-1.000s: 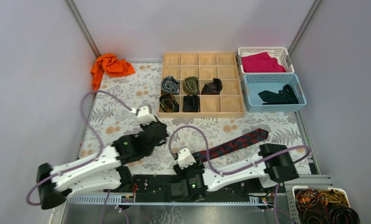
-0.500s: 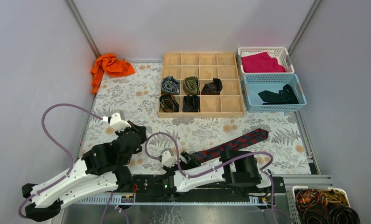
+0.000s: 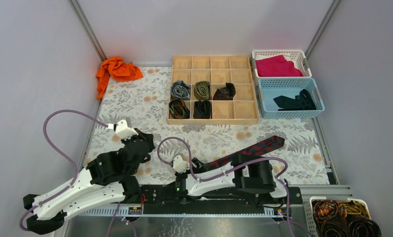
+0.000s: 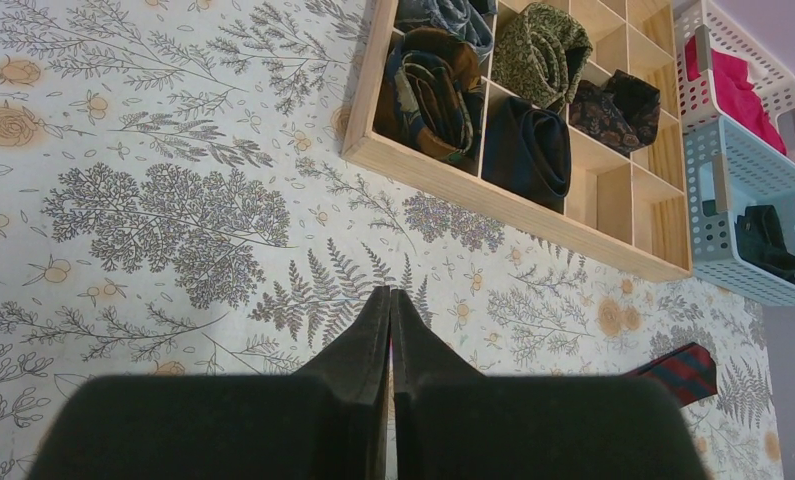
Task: Roll the ties
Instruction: Roll the tie at the center of the board.
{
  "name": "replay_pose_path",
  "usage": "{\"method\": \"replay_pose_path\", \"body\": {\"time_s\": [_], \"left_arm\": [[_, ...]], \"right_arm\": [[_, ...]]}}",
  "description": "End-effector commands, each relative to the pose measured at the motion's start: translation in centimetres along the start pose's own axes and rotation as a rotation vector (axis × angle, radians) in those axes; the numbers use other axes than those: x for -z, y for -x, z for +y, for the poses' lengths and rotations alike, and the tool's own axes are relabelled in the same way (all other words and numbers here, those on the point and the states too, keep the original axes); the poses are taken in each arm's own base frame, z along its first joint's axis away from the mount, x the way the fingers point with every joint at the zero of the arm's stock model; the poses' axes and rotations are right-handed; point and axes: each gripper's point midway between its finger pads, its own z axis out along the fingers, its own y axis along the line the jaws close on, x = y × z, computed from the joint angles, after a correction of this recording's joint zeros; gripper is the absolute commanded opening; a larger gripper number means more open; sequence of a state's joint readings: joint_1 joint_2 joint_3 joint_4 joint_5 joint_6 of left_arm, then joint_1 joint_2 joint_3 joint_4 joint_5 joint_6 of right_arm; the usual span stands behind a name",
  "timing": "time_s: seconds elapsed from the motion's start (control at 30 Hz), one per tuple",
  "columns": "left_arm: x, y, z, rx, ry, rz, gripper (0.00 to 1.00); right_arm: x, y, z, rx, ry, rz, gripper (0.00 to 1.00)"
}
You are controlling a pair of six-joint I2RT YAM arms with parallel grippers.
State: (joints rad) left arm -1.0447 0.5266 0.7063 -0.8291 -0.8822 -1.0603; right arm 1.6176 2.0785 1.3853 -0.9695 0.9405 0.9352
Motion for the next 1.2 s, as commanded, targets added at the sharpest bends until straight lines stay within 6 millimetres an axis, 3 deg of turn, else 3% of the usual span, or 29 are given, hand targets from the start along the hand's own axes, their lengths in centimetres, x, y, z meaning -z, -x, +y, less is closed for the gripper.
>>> {"method": "replay_pose_path", "body": {"time_s": [0.0, 0.1, 0.23, 0.47, 0.63, 0.9, 1.17], "left_arm": [[-0.1, 0.7, 0.8, -0.009, 0.029, -0.037, 0.05], [-0.2, 0.5, 0.7, -0.018, 0.035, -0.033, 0.05], [-0.2, 0.4, 0.6, -0.015, 0.033, -0.031, 0.05], [0.1, 1.0, 0.5, -0.001, 0.018, -0.042, 0.05], [-0.2, 0.6, 0.6, -0.005, 0.03, -0.037, 0.05], [-1.2, -0.4, 0.8, -0.004, 0.075, -0.045, 0.01], [-1.8, 0.2, 0.3, -0.041, 0.122, -0.072, 0.0]], "right_arm": [[0.5, -0.5, 0.2, -0.042, 0.02, 0.033, 0.76], [0.4, -0.9, -0.3, -0.046, -0.007, 0.042, 0.81], [0.4, -1.3, -0.4, -0.064, -0.004, 0.07, 0.79], [-1.1, -2.6, 0.3, -0.099, 0.055, 0.139, 0.53], [-1.8, -2.6, 0.6, -0.11, 0.078, 0.15, 0.43], [-2.1, 0.6, 0.9, -0.199, 0.208, 0.068, 0.29], [1.0, 5.5, 2.7, -0.338, 0.542, -0.028, 0.28]]}}
